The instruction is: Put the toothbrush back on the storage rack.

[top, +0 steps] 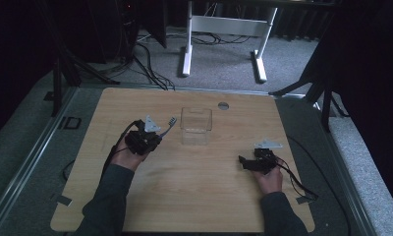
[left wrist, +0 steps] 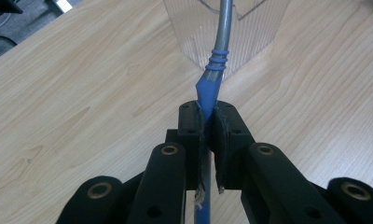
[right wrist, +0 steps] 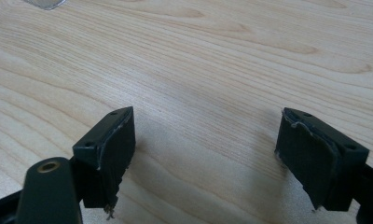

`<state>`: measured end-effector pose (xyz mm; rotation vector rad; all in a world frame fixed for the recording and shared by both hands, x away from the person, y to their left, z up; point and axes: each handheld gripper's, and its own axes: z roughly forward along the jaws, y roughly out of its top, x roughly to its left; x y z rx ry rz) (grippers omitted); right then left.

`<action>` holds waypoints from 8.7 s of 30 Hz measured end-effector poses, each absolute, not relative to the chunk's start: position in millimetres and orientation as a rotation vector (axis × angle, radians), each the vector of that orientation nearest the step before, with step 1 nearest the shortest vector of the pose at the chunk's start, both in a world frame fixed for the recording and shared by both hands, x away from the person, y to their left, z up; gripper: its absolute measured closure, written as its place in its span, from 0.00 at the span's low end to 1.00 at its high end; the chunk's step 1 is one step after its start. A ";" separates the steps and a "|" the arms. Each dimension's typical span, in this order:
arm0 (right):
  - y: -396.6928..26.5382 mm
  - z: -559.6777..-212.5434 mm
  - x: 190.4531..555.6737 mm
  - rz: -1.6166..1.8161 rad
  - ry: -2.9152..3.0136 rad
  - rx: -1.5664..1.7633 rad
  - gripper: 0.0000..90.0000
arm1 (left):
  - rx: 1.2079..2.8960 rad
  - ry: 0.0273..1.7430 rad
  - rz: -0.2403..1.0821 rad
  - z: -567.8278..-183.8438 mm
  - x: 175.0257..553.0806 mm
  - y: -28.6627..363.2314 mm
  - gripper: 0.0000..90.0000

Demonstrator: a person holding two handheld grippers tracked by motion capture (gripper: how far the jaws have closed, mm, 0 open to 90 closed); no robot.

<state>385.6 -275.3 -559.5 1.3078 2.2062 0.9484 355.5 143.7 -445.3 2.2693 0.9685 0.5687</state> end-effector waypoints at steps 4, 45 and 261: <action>-275.2 -559.5 385.6 0.949 2.207 1.307 0.21 | 2.251 0.976 0.570 -444.9 355.7 144.0 0.91; -275.3 -559.5 385.7 0.949 2.207 1.305 0.21 | 2.050 0.998 0.590 -440.0 364.3 140.9 0.91; -275.0 -559.5 384.9 0.952 2.218 1.293 0.21 | 1.953 0.986 0.582 -447.1 435.0 105.3 0.63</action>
